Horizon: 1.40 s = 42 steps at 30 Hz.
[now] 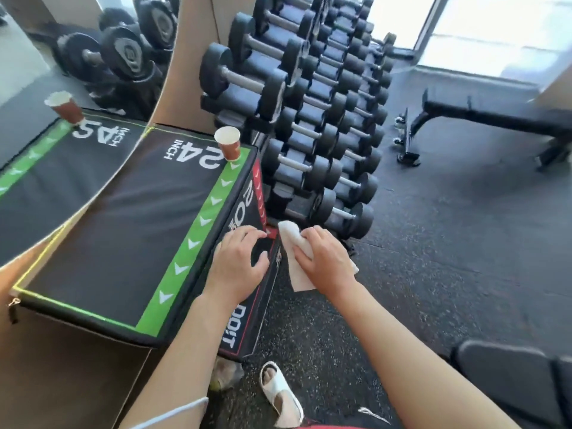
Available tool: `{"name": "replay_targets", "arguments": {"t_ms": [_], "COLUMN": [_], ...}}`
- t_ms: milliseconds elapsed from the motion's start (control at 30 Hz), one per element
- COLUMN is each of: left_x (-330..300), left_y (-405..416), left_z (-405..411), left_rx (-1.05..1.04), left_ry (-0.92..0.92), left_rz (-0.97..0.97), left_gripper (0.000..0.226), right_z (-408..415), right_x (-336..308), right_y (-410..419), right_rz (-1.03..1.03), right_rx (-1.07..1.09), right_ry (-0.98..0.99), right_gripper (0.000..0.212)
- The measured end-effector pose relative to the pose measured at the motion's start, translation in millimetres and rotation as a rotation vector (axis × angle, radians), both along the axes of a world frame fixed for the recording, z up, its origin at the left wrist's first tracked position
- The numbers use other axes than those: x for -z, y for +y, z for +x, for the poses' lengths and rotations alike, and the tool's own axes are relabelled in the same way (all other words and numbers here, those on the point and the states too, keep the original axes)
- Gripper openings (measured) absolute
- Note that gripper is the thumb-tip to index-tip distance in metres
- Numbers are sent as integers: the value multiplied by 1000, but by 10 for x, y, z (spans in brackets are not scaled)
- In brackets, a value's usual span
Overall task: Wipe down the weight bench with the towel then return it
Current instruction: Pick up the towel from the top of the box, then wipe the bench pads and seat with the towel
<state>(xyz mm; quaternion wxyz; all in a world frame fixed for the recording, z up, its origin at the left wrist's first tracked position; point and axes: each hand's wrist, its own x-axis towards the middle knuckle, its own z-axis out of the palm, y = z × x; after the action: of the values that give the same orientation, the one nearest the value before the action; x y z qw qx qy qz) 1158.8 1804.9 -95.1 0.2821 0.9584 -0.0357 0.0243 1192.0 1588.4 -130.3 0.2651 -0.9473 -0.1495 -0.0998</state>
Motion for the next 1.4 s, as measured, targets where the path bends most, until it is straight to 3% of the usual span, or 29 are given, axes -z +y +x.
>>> {"name": "replay_targets", "arguments": {"t_ms": [500, 733, 1067, 1300, 1400], "left_x": [-91, -181, -207, -113, -88], "left_y": [-2623, -3784, -4814, -5487, -5710], "left_z": [-376, -793, -1107, -1086, -1053], "left_rx": [351, 455, 683, 852, 893], "left_ry": [-13, -12, -29, -15, -4], "left_rz": [5, -4, 84, 60, 21], "left_gripper": [37, 45, 38, 35, 35], "right_z": [-1175, -1878, -2632, -2956, -3005], "right_x": [-40, -5, 39, 129, 99], "right_y": [-2730, -3806, -4641, -5057, -5204], "right_rz": [100, 110, 172, 171, 128], "right_rx": [409, 534, 765, 926, 968], "right_ry": [29, 11, 24, 58, 66], "right_gripper": [20, 20, 27, 42, 38]}}
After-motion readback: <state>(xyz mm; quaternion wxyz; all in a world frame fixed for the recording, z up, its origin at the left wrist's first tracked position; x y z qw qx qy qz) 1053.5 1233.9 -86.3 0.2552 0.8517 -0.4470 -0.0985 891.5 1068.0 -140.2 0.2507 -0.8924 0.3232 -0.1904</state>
